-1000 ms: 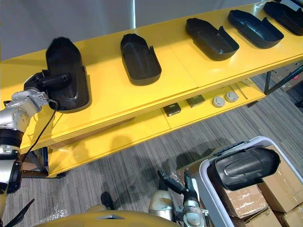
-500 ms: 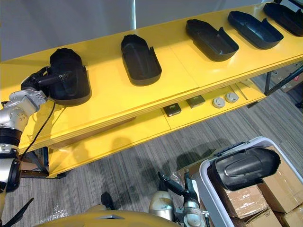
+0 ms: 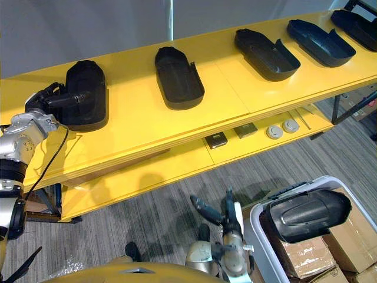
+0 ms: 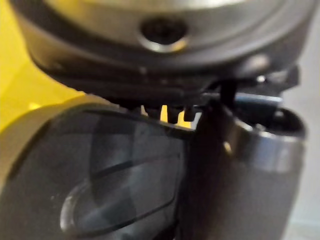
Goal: Walk over and take three plastic housings, then place them on the shelf
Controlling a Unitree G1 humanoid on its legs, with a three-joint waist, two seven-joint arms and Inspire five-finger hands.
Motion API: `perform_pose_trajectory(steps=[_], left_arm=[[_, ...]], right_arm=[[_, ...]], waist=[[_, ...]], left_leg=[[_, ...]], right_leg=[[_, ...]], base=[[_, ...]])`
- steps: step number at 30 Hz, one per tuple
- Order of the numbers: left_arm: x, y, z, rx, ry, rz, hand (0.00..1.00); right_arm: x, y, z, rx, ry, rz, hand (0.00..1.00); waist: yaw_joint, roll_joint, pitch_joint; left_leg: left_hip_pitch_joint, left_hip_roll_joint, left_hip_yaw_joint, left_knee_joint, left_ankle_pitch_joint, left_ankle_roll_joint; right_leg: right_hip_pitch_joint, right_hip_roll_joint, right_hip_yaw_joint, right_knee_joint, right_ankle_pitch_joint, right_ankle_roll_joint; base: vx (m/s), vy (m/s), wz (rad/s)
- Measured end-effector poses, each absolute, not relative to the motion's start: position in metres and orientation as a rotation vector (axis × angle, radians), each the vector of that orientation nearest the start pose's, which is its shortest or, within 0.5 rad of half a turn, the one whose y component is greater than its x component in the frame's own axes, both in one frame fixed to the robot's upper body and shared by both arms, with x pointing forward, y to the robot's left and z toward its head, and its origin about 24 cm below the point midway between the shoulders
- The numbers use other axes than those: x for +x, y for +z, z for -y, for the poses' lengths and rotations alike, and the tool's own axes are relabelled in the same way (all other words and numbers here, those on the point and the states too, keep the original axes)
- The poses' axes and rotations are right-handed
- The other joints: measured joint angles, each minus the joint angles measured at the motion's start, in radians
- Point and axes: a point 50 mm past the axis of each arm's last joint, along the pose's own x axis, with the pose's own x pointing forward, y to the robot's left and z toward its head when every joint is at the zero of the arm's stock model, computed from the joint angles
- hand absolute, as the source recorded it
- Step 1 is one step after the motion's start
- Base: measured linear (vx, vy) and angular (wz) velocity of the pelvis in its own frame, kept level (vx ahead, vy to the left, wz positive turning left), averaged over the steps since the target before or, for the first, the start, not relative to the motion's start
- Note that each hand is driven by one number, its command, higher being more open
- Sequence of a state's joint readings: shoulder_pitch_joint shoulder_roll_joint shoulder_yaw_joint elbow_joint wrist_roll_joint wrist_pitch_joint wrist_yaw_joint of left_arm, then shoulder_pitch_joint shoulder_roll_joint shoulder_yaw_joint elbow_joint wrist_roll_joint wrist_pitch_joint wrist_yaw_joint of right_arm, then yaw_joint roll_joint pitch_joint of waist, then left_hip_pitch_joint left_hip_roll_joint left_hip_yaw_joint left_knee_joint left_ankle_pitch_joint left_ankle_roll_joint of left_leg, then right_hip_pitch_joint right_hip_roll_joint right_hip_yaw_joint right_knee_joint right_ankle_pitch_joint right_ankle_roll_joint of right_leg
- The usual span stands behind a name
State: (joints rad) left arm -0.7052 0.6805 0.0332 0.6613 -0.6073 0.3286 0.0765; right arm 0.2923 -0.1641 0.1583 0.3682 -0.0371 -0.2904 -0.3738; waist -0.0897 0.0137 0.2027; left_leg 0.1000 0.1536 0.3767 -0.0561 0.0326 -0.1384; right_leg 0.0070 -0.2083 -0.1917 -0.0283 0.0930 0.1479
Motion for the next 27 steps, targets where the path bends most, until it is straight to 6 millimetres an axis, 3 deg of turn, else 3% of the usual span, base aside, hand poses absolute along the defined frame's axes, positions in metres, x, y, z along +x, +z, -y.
perform_pose_trajectory(steps=[1,3,4,8,14,18,23,26,27], left_arm=[[0.356,0.146,-0.309,-0.066,0.295,-0.166,1.0],[0.356,0.146,-0.31,-0.063,0.285,-0.166,1.0],[0.356,0.146,-0.311,-0.061,0.285,-0.165,1.0],[0.351,0.157,-0.325,0.067,0.296,-0.164,1.0],[0.348,0.167,-0.334,0.124,0.27,-0.14,1.0],[0.348,0.167,-0.332,0.121,0.245,-0.13,1.0],[0.346,0.17,-0.326,0.097,0.198,-0.089,1.0],[0.331,0.16,-0.317,0.084,0.138,-0.05,1.0],[0.323,0.148,-0.31,0.06,0.12,-0.044,1.0]], right_arm=[[0.156,-0.063,0.185,-0.241,-0.263,-0.314,1.0],[0.179,-0.032,0.186,-0.244,-0.298,-0.138,1.0],[0.182,-0.027,0.187,-0.249,-0.3,-0.111,1.0],[0.215,0.038,0.2,-0.266,-0.359,0.212,1.0],[0.233,0.098,0.205,-0.243,-0.421,0.486,1.0],[0.236,0.119,0.205,-0.218,-0.439,0.582,1.0],[0.237,0.131,0.209,-0.18,-0.451,0.623,1.0],[0.238,0.133,0.207,-0.177,-0.421,0.627,1.0],[0.239,0.133,0.206,-0.183,-0.411,0.62,1.0]], waist=[[0.003,0.0,0.0],[0.018,-0.004,-0.003],[0.021,-0.006,-0.004],[0.033,-0.027,-0.02],[0.044,-0.046,-0.047],[0.053,-0.044,-0.063],[0.058,-0.041,-0.064],[0.056,-0.029,-0.073],[0.057,-0.018,-0.082]], left_leg=[[0.001,0.0,0.0,0.0,0.0,0.0],[0.012,0.0,-0.001,0.0,0.0,0.0],[0.012,0.0,-0.001,0.0,0.0,0.0],[0.016,0.0,-0.008,0.0,0.0,0.0],[0.02,0.0,-0.025,0.002,0.0,-0.001],[0.021,0.0,-0.027,0.002,0.001,-0.001],[0.026,0.0,-0.029,-0.001,0.003,0.0],[0.028,-0.001,-0.032,-0.007,0.005,0.0],[0.03,-0.003,-0.036,-0.021,0.012,0.0]], right_leg=[[0.001,0.0,0.0,0.0,0.0,0.0],[0.014,0.0,-0.002,-0.003,0.001,0.0],[0.015,0.0,-0.002,-0.003,0.001,0.0],[0.028,0.001,-0.01,-0.013,0.006,-0.001],[0.047,0.0,-0.024,-0.027,0.011,-0.004],[0.05,0.0,-0.025,-0.027,0.012,-0.004],[0.057,0.0,-0.032,-0.026,0.014,-0.004],[0.057,0.0,-0.037,-0.026,0.014,-0.004],[0.057,0.0,-0.046,-0.026,0.014,-0.004]], base=[[0.0,0.0,0.0],[0.0,0.0,0.0],[0.0,0.0,0.0],[-0.01,-0.003,0.04],[-0.01,-0.004,0.07],[-0.01,-0.001,0.0],[-0.02,-0.001,0.02],[0.0,0.0,0.02],[-0.01,-0.002,0.11]])
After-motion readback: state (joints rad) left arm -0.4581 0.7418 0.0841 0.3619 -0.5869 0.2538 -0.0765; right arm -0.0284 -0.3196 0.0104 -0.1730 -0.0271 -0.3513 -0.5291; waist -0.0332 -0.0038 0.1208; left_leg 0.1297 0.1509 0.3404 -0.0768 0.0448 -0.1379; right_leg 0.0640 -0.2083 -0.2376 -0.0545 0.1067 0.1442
